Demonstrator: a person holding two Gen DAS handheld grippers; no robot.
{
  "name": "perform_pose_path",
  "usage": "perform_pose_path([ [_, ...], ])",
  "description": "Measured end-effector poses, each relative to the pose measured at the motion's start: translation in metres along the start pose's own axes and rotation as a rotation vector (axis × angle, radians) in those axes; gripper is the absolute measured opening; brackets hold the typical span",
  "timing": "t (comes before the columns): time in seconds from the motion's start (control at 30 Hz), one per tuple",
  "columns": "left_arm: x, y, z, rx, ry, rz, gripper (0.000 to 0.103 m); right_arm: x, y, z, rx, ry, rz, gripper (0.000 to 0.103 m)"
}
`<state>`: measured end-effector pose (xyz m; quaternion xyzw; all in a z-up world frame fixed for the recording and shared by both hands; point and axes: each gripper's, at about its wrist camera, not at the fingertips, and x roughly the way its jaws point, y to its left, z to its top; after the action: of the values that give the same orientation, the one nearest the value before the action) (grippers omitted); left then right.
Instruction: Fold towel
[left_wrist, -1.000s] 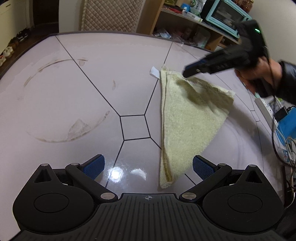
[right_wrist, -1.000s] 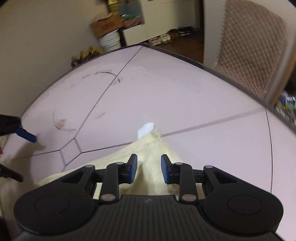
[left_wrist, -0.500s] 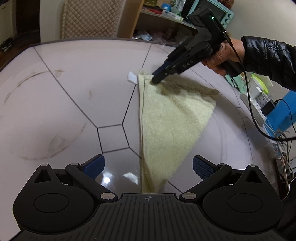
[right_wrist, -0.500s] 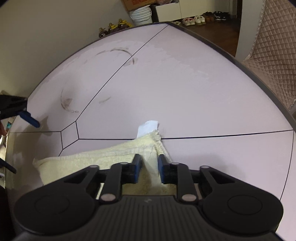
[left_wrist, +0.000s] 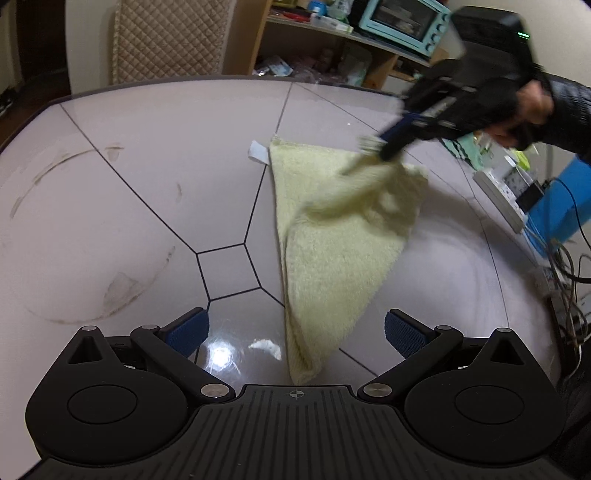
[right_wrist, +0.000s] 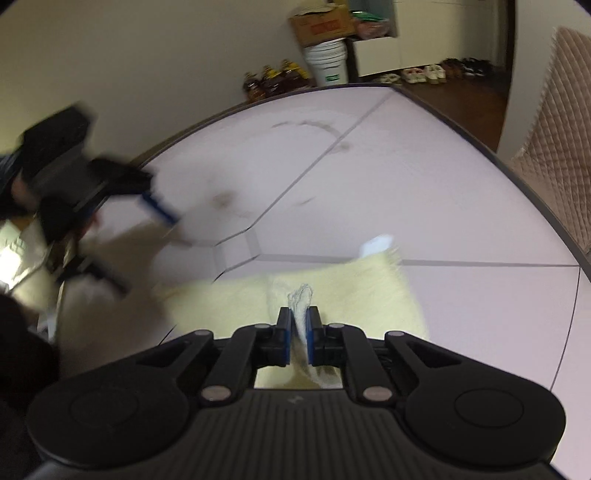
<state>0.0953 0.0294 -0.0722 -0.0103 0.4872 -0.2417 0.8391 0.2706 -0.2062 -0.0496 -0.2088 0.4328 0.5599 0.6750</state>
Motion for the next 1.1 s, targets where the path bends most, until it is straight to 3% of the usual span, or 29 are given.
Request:
perform_pose_path([
  [0.2, 0.002, -0.011, -0.004, 0.084, 0.030, -0.043, 0.103, -0.017, 0.060, -0.054, 0.007, 0.032, -0.079, 0.009],
  [0.47, 0.007, -0.030, -0.013, 0.181, 0.063, -0.097, 0.103, -0.004, 0.109, -0.111, 0.051, 0.132, -0.104, 0.009],
  [0.7, 0.007, -0.040, -0.023, 0.248, 0.061, -0.123, 0.103, 0.001, 0.118, -0.131, 0.072, 0.164, -0.121, 0.008],
  [1.1, 0.019, -0.050, -0.033, 0.621, 0.081, -0.141, 0.103, -0.015, 0.122, -0.155, 0.142, 0.168, -0.168, 0.007],
])
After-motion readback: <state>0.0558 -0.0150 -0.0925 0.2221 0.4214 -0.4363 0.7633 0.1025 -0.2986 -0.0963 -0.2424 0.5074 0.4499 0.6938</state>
